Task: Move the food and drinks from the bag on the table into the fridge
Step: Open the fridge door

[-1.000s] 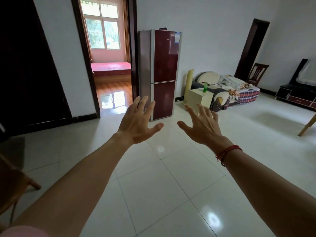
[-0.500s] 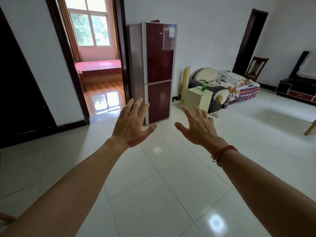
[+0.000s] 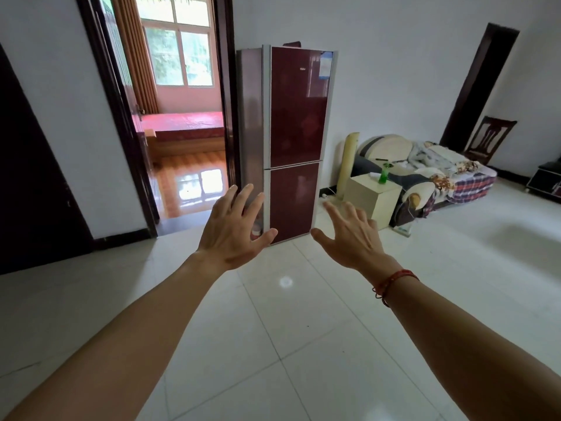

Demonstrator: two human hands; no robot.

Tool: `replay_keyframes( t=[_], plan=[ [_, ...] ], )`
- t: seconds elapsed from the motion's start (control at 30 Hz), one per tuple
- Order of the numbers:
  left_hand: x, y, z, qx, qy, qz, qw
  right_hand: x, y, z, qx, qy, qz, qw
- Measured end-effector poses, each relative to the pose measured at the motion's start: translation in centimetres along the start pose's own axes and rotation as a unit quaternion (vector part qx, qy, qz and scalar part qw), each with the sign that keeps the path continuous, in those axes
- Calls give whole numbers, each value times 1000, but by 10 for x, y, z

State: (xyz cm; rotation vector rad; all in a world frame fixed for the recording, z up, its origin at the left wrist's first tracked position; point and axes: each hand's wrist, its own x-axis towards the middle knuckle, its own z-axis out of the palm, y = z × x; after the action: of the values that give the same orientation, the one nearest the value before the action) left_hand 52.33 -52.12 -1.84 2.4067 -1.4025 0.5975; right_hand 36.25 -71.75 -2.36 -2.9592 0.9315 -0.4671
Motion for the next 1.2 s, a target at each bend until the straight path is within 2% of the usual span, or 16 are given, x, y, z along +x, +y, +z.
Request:
replay_keyframes(
  t=[0.33,0.63,1.2],
  plan=[
    [126,-72,97,6,-19,-6,1000,165,6,73,-5,-9,-5,1000],
    [283,-158,173,26,-17,19,999,334,6,123,-13,0,15,1000],
    [507,-254,328,19,-54,4,998,608,39,217,-20,-4,-2,1000]
  ],
)
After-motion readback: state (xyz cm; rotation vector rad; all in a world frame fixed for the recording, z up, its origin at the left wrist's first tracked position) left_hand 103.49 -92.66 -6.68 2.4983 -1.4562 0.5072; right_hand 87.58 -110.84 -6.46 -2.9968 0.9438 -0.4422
